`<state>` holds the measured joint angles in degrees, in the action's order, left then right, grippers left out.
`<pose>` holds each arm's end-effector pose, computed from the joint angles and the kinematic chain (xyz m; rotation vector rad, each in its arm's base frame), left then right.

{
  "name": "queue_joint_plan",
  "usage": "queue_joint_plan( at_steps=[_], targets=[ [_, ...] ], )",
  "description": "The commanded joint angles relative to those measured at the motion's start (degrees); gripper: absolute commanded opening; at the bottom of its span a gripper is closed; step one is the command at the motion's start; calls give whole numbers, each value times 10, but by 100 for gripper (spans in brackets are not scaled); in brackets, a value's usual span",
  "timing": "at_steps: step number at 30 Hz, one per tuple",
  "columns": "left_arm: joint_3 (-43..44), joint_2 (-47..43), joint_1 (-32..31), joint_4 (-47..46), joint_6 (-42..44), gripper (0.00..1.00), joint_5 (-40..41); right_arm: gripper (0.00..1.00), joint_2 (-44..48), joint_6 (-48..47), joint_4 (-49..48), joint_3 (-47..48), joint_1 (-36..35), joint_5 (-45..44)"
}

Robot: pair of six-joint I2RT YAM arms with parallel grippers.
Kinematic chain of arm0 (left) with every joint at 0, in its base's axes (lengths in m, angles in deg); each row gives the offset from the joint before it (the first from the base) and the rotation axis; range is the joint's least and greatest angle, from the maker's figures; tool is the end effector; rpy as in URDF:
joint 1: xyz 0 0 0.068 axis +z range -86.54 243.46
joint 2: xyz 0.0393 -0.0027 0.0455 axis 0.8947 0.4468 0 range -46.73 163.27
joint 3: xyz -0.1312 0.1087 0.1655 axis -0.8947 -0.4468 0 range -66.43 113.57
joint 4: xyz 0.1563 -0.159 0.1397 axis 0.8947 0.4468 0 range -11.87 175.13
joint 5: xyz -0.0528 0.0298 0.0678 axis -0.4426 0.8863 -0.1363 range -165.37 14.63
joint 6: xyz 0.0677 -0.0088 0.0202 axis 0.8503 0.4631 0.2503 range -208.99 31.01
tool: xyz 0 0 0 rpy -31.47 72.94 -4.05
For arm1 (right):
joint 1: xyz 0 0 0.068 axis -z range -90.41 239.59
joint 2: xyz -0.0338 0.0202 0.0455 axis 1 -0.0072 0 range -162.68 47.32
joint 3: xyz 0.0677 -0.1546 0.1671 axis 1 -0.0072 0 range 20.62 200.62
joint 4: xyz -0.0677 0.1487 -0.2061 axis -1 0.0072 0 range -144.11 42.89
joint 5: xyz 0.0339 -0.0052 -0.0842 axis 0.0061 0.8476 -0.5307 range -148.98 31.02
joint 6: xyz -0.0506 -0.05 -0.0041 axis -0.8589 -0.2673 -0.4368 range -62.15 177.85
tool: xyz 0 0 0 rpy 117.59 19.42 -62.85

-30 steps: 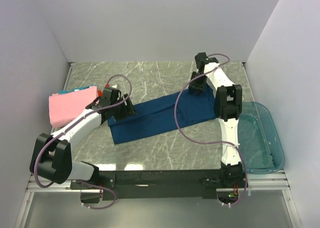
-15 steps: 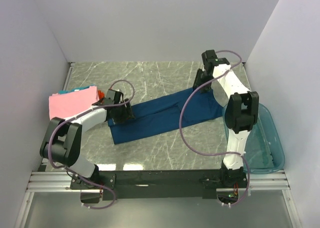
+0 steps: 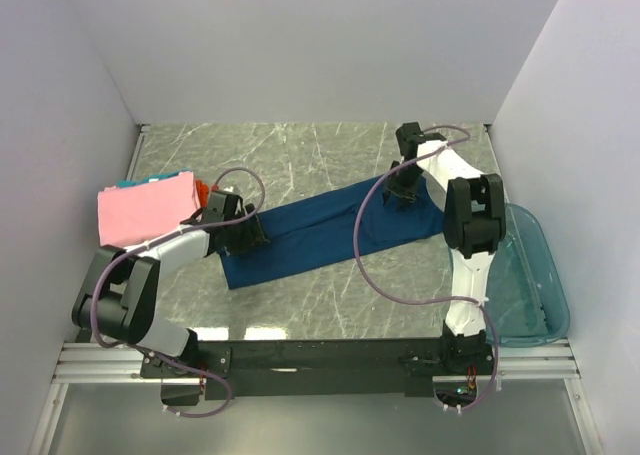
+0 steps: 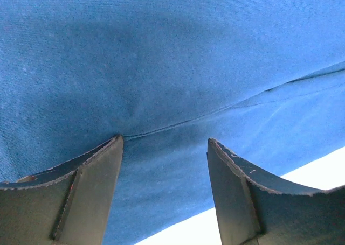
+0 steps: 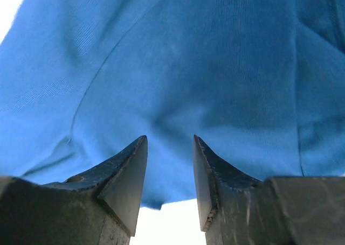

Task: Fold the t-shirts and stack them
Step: Fold the tshirt

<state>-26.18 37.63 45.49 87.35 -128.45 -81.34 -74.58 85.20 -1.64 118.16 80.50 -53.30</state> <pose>0.2792 -0.0970 0.1050 -0.4368 2.5418 -0.5285 0.4134 0.0720 0.1305 0.4507 2.9097 0.2451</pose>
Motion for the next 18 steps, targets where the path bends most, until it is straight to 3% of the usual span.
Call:
queue_joint_plan(
  at_steps=[1,8,18],
  targets=[
    [-37,-14,-8,34,-20,71,0,46,-31,11,-9,23,-3,1],
    [-87,-63,-21,37,-61,71,-26,45,-90,13,15,89,-13,1],
    [-146,-107,-58,20,-91,70,-97,43,-195,15,85,280,-48,8]
  ],
)
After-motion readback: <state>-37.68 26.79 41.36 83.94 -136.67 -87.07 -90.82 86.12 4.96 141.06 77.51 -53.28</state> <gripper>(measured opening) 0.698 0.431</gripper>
